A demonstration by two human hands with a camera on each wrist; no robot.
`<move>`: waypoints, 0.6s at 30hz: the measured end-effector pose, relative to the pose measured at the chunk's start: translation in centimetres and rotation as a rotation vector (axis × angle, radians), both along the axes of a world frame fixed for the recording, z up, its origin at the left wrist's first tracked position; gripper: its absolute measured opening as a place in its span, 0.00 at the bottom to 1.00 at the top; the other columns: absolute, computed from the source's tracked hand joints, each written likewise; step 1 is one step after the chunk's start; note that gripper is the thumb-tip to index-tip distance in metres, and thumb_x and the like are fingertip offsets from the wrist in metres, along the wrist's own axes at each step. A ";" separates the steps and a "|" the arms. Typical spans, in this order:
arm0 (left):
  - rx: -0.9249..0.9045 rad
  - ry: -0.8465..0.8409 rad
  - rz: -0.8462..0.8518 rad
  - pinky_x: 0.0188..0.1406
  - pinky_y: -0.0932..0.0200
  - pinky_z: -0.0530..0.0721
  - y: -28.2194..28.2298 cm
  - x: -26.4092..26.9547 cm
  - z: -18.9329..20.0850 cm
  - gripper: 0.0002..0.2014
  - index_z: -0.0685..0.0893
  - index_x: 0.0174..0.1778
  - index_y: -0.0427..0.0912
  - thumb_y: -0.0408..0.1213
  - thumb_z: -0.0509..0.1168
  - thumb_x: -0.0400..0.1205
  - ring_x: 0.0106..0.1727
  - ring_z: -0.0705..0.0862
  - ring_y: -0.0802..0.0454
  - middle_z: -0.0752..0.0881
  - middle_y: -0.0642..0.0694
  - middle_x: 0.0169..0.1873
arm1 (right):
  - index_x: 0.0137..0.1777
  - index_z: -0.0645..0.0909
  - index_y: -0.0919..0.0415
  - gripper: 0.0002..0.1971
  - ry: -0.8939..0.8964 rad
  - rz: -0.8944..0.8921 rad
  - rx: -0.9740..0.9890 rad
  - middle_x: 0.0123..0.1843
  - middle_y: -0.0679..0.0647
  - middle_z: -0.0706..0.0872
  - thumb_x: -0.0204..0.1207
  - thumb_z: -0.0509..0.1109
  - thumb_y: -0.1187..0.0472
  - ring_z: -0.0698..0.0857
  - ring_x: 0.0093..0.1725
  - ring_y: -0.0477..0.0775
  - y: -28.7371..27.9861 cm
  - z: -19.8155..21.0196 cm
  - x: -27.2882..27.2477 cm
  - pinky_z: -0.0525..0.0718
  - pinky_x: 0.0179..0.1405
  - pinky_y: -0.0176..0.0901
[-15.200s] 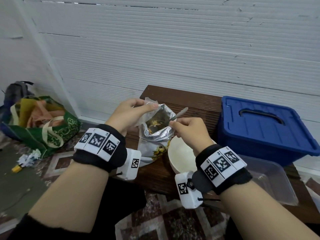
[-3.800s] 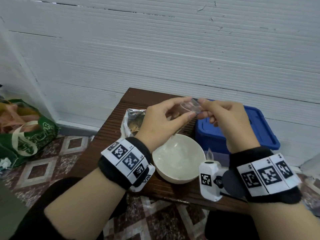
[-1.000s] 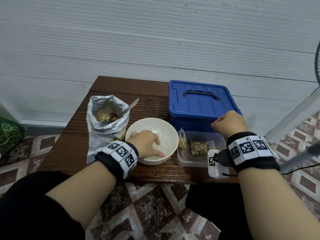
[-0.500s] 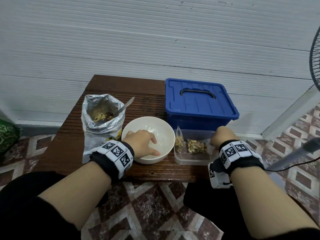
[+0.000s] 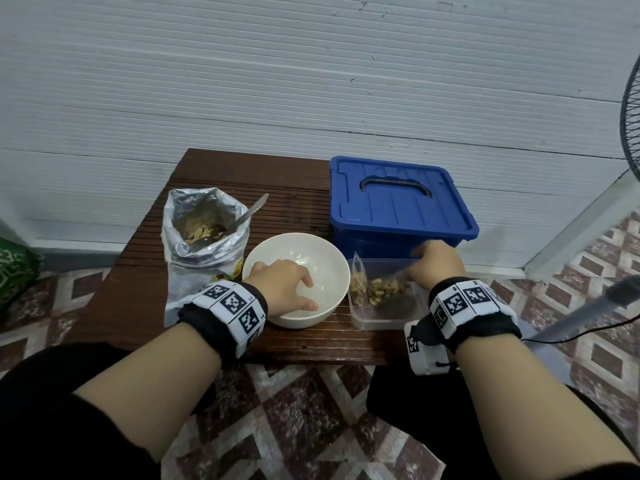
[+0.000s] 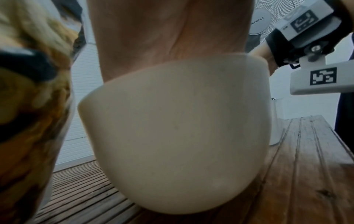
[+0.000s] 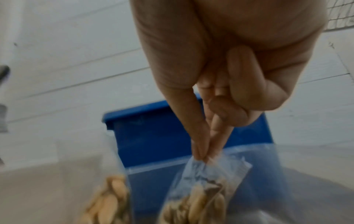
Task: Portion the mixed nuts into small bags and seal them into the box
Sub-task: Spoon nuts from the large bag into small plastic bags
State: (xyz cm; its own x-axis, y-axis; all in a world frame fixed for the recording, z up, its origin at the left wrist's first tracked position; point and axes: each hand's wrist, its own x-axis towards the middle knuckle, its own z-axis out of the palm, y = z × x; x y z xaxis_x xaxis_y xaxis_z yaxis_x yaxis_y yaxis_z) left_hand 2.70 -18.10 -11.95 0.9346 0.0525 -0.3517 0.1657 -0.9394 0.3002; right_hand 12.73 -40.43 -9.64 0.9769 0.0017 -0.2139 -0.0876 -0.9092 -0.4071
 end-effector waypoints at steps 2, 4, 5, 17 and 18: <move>-0.003 0.001 0.005 0.68 0.49 0.63 0.0 0.0 0.0 0.24 0.80 0.64 0.55 0.59 0.70 0.75 0.71 0.72 0.49 0.77 0.51 0.68 | 0.60 0.82 0.54 0.22 -0.061 0.052 0.091 0.60 0.57 0.84 0.66 0.80 0.65 0.83 0.59 0.59 0.6 0.8 -0.2 0.81 0.60 0.50; -0.004 0.002 0.007 0.68 0.49 0.63 0.0 0.0 0.0 0.24 0.80 0.64 0.55 0.59 0.70 0.75 0.71 0.72 0.49 0.77 0.51 0.68 | 0.52 0.81 0.48 0.20 -0.083 0.101 0.162 0.55 0.56 0.86 0.63 0.82 0.62 0.84 0.54 0.58 1.3 1.4 -0.5 0.83 0.60 0.53; -0.003 0.003 0.008 0.68 0.49 0.63 0.0 -0.1 0.0 0.24 0.80 0.64 0.55 0.59 0.70 0.75 0.71 0.72 0.49 0.77 0.50 0.68 | 0.49 0.80 0.46 0.19 -0.077 0.127 0.175 0.52 0.55 0.87 0.62 0.83 0.61 0.85 0.53 0.57 1.6 1.5 -0.6 0.83 0.60 0.55; 0.004 0.005 0.009 0.70 0.48 0.63 0.0 -0.1 0.2 0.24 0.79 0.65 0.55 0.59 0.69 0.76 0.72 0.72 0.49 0.77 0.50 0.68 | 0.53 0.76 0.43 0.23 -0.043 0.252 0.292 0.31 0.46 0.90 0.68 0.76 0.72 0.87 0.45 0.46 1.8 1.3 -1.7 0.86 0.56 0.55; 0.003 0.005 0.011 0.70 0.48 0.63 0.0 -0.1 0.2 0.23 0.79 0.65 0.55 0.59 0.69 0.76 0.72 0.72 0.49 0.77 0.50 0.68 | 0.54 0.76 0.44 0.24 -0.070 0.260 0.291 0.32 0.47 0.89 0.68 0.75 0.73 0.87 0.43 0.45 1.8 1.3 -1.8 0.86 0.56 0.54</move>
State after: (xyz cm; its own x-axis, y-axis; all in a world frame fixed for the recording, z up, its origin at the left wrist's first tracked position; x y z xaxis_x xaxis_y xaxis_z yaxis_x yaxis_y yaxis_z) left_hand 2.60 -18.09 -11.77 0.9322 0.0636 -0.3563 0.1775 -0.9383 0.2969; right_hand 10.94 -38.63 -8.29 0.9481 0.3014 -0.1009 0.1674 -0.7433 -0.6477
